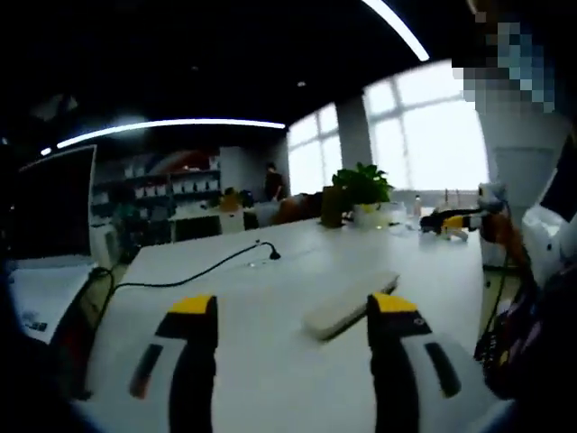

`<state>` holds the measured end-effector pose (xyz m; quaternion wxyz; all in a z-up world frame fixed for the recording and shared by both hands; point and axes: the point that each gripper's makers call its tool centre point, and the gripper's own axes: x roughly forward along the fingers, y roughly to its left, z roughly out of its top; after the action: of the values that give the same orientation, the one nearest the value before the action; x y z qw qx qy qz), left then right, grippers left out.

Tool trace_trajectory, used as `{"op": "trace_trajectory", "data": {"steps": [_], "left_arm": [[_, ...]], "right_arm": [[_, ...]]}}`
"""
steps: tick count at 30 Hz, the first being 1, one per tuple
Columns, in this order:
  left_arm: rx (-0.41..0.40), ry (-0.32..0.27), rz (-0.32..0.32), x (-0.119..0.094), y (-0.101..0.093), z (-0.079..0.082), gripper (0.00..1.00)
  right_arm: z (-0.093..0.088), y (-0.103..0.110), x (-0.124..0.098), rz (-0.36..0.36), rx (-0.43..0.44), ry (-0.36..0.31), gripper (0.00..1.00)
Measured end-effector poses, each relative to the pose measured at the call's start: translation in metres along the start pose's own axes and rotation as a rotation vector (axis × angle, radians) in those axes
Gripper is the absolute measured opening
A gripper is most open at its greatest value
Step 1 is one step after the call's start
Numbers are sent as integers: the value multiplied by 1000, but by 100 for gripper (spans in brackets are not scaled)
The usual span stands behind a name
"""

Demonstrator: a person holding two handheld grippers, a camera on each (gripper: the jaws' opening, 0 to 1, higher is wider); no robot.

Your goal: Arrange the utensils inside the cutlery case until each visible utensil rests in its matching compartment.

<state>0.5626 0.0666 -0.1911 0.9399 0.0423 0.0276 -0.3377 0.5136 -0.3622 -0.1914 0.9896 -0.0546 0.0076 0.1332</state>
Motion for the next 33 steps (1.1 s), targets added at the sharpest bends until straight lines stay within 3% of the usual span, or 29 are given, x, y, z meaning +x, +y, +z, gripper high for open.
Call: {"op": "trace_trajectory", "data": {"steps": [7,11,14,19,28,33], "left_arm": [[50,15,23,-2,-5,-4,84],[6,-32,40,-6,-3,4,82],[-6,-49,25,-4,-5,9,91],[73,-22,56,-4,-5,6,100],[42,-32,61,-15,-4,1,100],[54,-55,77,-23,-7,6,100]], "right_arm": [[7,3,-12,-20,-43,-29,70],[8,3,-15,-33,-34,-48,71],[5,1,-15,-60,-39,-40,76],[2,0,-15,-77,-15,-37,83],[9,7,-17,-55,-14,-69,93],[2,13,-21,-33,-11,-49,97]]}}
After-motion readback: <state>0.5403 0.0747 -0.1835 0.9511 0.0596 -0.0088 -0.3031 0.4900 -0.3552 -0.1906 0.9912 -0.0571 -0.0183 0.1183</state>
